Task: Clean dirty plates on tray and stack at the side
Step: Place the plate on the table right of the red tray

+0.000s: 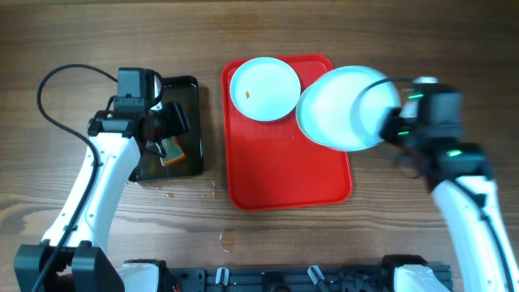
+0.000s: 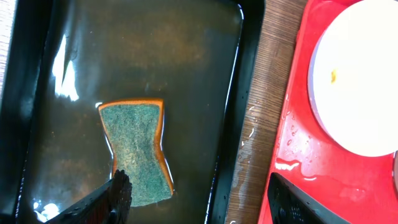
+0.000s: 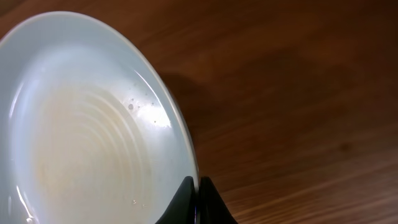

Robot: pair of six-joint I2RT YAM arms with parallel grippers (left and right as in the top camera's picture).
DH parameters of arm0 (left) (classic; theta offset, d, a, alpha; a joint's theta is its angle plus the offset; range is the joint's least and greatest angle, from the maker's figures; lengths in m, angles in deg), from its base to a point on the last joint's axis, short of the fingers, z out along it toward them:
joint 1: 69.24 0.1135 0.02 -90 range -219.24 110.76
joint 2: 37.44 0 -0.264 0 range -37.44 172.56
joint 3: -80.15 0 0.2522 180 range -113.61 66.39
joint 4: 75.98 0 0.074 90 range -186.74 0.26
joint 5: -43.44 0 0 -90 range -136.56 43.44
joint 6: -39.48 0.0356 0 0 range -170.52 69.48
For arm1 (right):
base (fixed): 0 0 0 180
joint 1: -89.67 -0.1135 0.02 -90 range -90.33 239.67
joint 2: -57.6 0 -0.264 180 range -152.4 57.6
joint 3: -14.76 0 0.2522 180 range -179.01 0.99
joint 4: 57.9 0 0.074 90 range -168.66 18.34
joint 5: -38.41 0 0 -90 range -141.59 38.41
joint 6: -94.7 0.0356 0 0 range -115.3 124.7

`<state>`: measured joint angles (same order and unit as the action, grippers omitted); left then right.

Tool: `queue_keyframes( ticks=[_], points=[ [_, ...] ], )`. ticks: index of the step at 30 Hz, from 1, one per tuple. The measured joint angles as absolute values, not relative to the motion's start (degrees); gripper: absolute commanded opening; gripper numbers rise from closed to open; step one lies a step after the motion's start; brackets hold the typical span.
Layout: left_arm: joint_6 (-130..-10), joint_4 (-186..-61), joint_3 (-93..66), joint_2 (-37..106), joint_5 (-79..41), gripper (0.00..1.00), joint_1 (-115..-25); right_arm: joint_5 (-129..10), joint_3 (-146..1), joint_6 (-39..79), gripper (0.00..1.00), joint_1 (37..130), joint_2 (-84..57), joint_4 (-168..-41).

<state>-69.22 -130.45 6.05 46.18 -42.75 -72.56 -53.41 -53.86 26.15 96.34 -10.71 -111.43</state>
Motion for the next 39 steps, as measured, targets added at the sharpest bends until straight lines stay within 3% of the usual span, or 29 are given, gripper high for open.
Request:
queue_keyframes(
  ticks=[4,10,12,14,15,18,21,25,30,35,39],
  points=[
    [-69.2,-130.4,6.1,46.2,-42.4,0.68,-72.6,-60.2,-53.9,26.6,0.04,111.5,-17.5,-110.0],
    [-69.2,-130.4,6.1,46.2,-42.1,0.68,-72.6,-63.6,-54.0,27.9,0.06,122.4,-30.0,-101.7],
    [-69.2,-130.5,6.1,46.2,-42.1,0.68,-72.6,-63.9,-54.0,28.0,0.16,123.7,-32.9,-99.3],
    [-69.2,-130.5,6.1,46.2,-42.1,0.68,-72.6,-64.0,-54.0,28.2,0.43,124.0,-34.5,-97.4],
    [-69.2,-130.4,6.1,46.2,-42.1,0.68,-72.6,-64.0,-54.0,28.4,0.48,124.0,-35.1,-96.4],
    [-69.2,-130.4,6.1,46.2,-42.1,0.69,-72.6,-64.9,-54.1,28.3,0.55,123.9,-35.2,-94.5],
    [-69.2,-130.4,6.1,46.2,-42.1,0.69,-72.6,-70.0,-54.4,26.6,0.56,123.9,-35.0,-93.9],
    [-69.2,-130.4,6.1,46.2,-42.1,0.69,-72.6,-78.5,-54.6,21.8,0.56,121.1,-33.5,-96.6],
    [-69.2,-130.4,6.1,46.2,-42.1,0.69,-72.6,-79.9,-54.8,15.8,0.56,109.3,-32.6,-99.5],
    [-69.2,-130.4,6.1,46.2,-42.1,0.69,-72.6,-63.9,-54.8,12.9,0.49,93.7,-32.6,-94.7],
    [-69.2,-130.4,6.1,46.2,-42.1,0.68,-72.6,-51.2,-54.8,9.9,0.47,88.6,-34.4,-89.0]
  ],
)
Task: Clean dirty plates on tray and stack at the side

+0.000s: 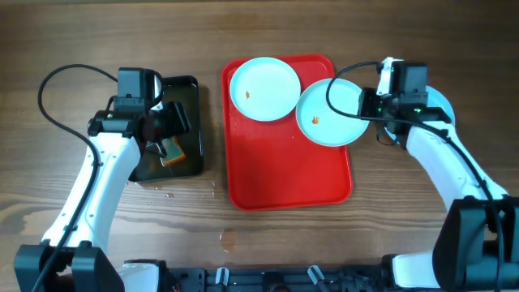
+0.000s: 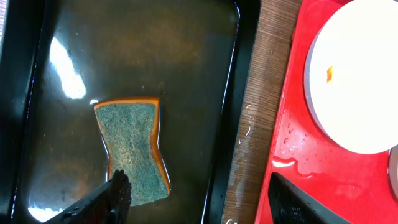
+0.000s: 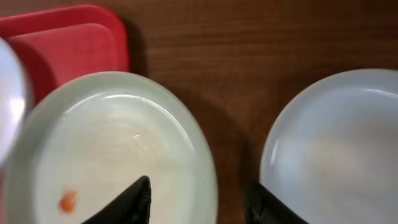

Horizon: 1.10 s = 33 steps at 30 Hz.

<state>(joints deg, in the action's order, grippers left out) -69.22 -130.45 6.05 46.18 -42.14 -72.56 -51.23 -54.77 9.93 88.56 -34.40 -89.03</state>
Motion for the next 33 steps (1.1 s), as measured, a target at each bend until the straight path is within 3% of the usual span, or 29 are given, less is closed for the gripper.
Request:
queue_keyframes(
  ticks=[1,3,4,7,12,25,30,32,33],
  points=[
    [-69.2,-130.5,6.1,46.2,-42.1,0.68,-72.6,-50.2,-54.8,9.5,0.45,88.6,-35.2,-88.3],
    [-69.2,-130.4,6.1,46.2,-41.9,0.68,-72.6,-48.8,-54.8,9.1,0.33,88.7,-37.4,-87.1],
    [-69.2,-130.5,6.1,46.2,-41.9,0.68,-72.6,-48.4,-54.8,8.8,0.15,88.7,-38.5,-86.6],
    [-69.2,-130.4,6.1,46.2,-41.9,0.68,-72.6,-48.3,-54.8,8.3,0.04,88.7,-42.4,-86.8],
    [-69.2,-130.4,6.1,46.2,-41.9,0.68,-72.6,-51.4,-55.0,10.6,0.04,88.7,-41.8,-91.2],
    [-69.2,-130.6,6.1,46.2,-41.7,0.69,-72.6,-59.1,-55.1,25.5,0.04,85.2,-28.7,-116.9],
    [-69.2,-130.8,6.1,46.2,-41.7,0.71,-72.6,-59.7,-52.5,27.6,0.05,79.4,-28.7,-114.6],
    [-69.2,-130.8,6.1,46.2,-41.7,0.71,-72.6,-59.7,-50.8,29.0,0.34,77.7,-29.0,-112.9],
    [-69.2,-130.9,6.1,46.2,-41.7,0.71,-72.6,-59.7,-49.8,30.1,0.40,76.9,-29.3,-112.0]
  ],
)
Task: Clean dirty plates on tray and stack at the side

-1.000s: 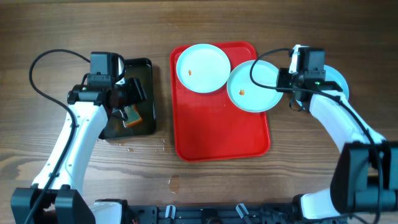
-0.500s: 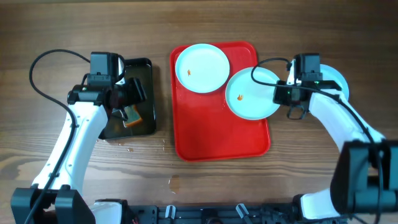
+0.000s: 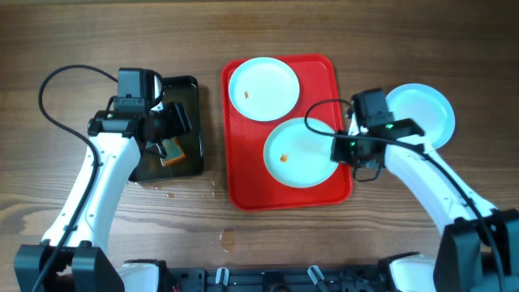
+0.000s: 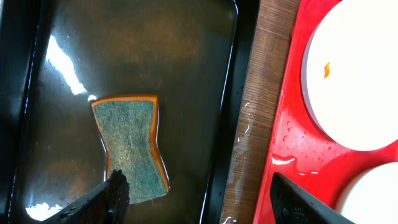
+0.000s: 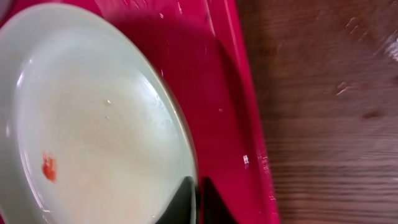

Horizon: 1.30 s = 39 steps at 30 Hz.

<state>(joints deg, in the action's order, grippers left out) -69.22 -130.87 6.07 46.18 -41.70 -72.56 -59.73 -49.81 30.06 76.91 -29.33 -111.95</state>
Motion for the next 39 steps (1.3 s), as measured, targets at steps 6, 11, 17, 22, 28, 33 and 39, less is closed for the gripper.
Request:
queue_keyframes(
  ticks=[6,11,17,22,28,33,39],
  points=[
    [-69.2,-132.0,6.1,46.2,-41.7,0.71,-72.6,-59.7,-47.9,28.6,0.30,75.3,-30.5,-106.6],
    [-69.2,-132.4,6.1,46.2,-41.7,0.72,-72.6,-59.7,-47.9,19.8,0.31,75.3,-30.5,-101.3],
    [-69.2,-132.5,6.1,46.2,-41.7,0.72,-72.6,-58.8,-47.4,16.1,0.29,75.3,-31.9,-100.8],
    [-69.2,-132.7,6.1,46.2,-41.7,0.72,-72.6,-58.8,-45.3,16.7,0.12,75.4,-36.2,-101.0],
    [-69.2,-133.0,6.1,46.2,-42.1,0.67,-72.6,-61.5,-45.6,20.1,0.04,75.5,-36.7,-100.2],
    [-69.3,-130.1,9.3,46.9,-42.2,0.58,-72.6,-62.2,-45.6,22.5,0.04,75.5,-36.7,-99.9],
    [-69.2,-123.0,16.4,52.5,-43.8,0.51,-72.6,-62.3,-45.6,23.1,0.04,75.5,-36.8,-99.9]
  ],
)
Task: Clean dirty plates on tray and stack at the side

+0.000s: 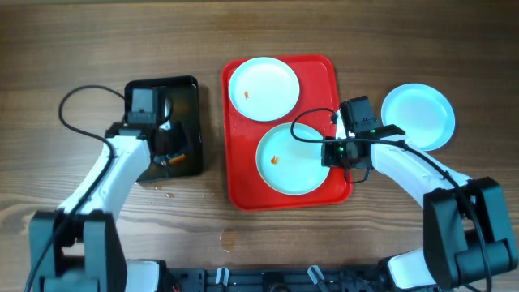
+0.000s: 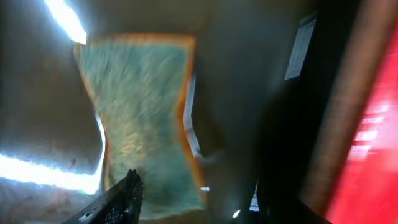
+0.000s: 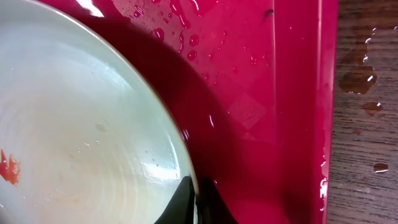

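A red tray (image 1: 243, 174) holds two dirty white plates. One (image 1: 263, 89) with an orange speck lies at its far end. The other (image 1: 290, 160), marked with a red smear (image 3: 9, 167), lies at the near end. My right gripper (image 1: 331, 152) is shut on that plate's right rim (image 3: 194, 194). A clean plate (image 1: 418, 116) rests on the table to the right. My left gripper (image 2: 199, 202) is open and low in the black water tray (image 1: 185, 89), straddling the near end of the green sponge (image 2: 140, 106), which is blurred.
The black tray holds dark water and sits just left of the red tray. Water drops lie on the red tray's floor (image 3: 267, 93) and on the wood (image 3: 360, 78) beside it. The left arm's cable (image 1: 77, 101) loops over the table.
My left gripper has dropped from above the black tray down close to the sponge. The right gripper and its plate sit slightly further left on the red tray.
First my right gripper held a clean plate over the tray's right edge, the left hovering open above the sponge. Then that plate lay on the table and the right gripper stood open at a dirty plate's rim. It then gripped that plate at the tray's near end.
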Robot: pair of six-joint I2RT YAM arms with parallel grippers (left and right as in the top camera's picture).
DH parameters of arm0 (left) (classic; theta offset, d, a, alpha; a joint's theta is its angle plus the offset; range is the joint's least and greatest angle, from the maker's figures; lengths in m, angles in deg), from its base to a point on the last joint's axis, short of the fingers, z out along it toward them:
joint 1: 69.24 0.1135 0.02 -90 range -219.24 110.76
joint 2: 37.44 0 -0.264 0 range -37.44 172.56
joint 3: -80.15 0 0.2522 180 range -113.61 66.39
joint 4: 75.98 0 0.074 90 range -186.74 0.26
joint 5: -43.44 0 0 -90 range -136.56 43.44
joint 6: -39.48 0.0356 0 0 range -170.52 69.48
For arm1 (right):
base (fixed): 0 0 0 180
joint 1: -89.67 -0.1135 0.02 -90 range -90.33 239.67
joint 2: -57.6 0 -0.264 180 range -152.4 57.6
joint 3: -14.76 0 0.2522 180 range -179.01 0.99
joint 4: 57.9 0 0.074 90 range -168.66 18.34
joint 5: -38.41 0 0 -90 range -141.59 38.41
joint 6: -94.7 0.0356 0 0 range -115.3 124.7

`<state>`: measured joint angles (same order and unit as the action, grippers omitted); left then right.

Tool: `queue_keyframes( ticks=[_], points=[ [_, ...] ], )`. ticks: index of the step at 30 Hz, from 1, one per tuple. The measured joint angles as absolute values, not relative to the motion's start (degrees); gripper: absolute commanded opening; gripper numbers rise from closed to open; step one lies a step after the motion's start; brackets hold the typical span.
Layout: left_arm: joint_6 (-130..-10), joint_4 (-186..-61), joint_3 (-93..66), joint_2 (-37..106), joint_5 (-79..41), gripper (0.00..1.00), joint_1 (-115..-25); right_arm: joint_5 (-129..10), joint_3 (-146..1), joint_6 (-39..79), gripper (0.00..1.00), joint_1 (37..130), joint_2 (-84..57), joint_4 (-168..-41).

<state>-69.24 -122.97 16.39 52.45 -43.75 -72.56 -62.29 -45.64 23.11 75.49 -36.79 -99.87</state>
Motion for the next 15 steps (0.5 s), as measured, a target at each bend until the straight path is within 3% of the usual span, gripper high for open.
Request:
queue_keyframes(
  ticks=[2,5,13,15],
  points=[
    [-69.2,-120.5,17.5,53.9,-45.4,0.41,-72.6,-62.3,-45.6,23.1,0.04,75.5,-36.8,-99.8],
    [-69.2,-117.9,18.1,55.8,-47.3,0.04,-72.6,-62.4,-45.6,23.3,0.04,75.5,-36.8,-99.8],
    [-68.8,-117.9,17.5,58.0,-48.2,0.04,-72.4,-62.4,-45.6,23.5,0.05,75.5,-36.9,-99.8],
    [-68.5,-121.5,16.2,57.9,-47.6,0.34,-72.4,-62.4,-45.6,23.5,0.04,75.5,-36.9,-99.8]
  ],
)
